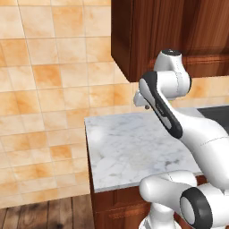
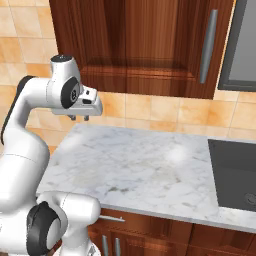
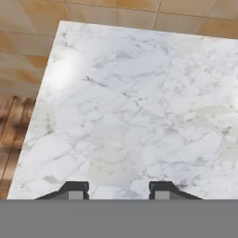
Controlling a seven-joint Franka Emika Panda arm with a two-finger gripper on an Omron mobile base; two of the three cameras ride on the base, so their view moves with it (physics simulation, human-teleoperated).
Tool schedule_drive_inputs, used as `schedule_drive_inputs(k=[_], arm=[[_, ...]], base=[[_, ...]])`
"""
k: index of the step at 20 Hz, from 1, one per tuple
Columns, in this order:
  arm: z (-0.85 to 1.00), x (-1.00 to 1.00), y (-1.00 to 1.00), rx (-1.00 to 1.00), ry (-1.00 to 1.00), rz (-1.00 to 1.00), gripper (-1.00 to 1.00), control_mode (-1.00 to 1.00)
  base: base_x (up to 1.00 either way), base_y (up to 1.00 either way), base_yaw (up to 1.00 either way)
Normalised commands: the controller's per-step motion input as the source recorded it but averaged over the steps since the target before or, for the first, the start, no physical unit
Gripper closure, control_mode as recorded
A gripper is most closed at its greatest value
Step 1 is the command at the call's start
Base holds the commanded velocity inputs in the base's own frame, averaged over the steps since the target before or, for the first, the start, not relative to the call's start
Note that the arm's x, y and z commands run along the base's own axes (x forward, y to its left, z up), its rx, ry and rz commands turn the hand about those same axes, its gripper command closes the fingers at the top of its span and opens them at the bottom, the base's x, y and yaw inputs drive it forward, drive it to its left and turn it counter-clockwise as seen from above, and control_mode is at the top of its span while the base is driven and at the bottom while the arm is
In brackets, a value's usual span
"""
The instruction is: Navigate to the stand mixer.
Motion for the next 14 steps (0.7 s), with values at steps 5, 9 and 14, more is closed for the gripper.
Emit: schedule_drive_inputs(k=[5, 9, 14], arm=[[0.04, -0.47, -0.03, 0.0, -0.08, -0.07, -1.0, -1.0], [0.25, -0.91, -0.22, 0.03, -0.24, -0.1, -1.0, -1.0], [0.39, -0.73, -0.22, 0.05, -0.05, -0.1, -1.0, -1.0]], base=[[0.0, 0.0, 0.0], [0.0, 0.0, 0.0], [0.0, 0.0, 0.0]])
